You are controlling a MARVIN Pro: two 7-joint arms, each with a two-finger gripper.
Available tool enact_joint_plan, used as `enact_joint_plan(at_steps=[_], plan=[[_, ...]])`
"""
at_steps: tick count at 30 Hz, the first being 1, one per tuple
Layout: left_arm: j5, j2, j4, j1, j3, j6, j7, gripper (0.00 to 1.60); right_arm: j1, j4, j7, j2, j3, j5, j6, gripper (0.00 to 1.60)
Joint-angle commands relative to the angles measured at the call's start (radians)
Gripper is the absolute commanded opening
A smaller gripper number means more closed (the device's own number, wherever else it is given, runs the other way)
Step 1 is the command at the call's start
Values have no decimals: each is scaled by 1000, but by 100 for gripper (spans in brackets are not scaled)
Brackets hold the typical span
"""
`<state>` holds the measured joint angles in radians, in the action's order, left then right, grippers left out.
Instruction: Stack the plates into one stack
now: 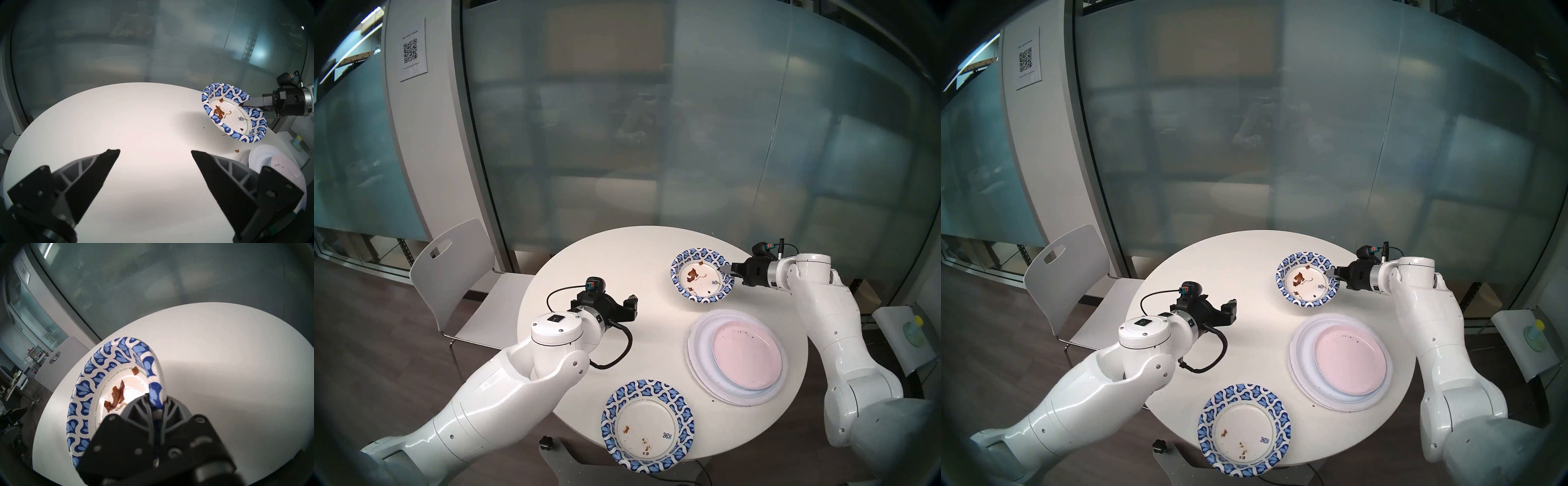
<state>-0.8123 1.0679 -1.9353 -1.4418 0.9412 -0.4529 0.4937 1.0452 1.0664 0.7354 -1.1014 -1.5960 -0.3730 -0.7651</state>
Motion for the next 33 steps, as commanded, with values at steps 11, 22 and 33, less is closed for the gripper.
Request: enact_joint_plan(at_steps=[11, 22, 33], plan=[[-1, 13, -40, 11, -14, 2, -13, 160, 229, 244, 117, 91, -133, -75, -86, 0], [-4, 6, -52, 1, -18, 3, -25, 160, 396, 399, 174, 121, -227, -97, -142, 0], [-5, -2, -65, -7, -20, 2, -36, 160, 561, 558, 192, 105, -315, -101, -195, 0]])
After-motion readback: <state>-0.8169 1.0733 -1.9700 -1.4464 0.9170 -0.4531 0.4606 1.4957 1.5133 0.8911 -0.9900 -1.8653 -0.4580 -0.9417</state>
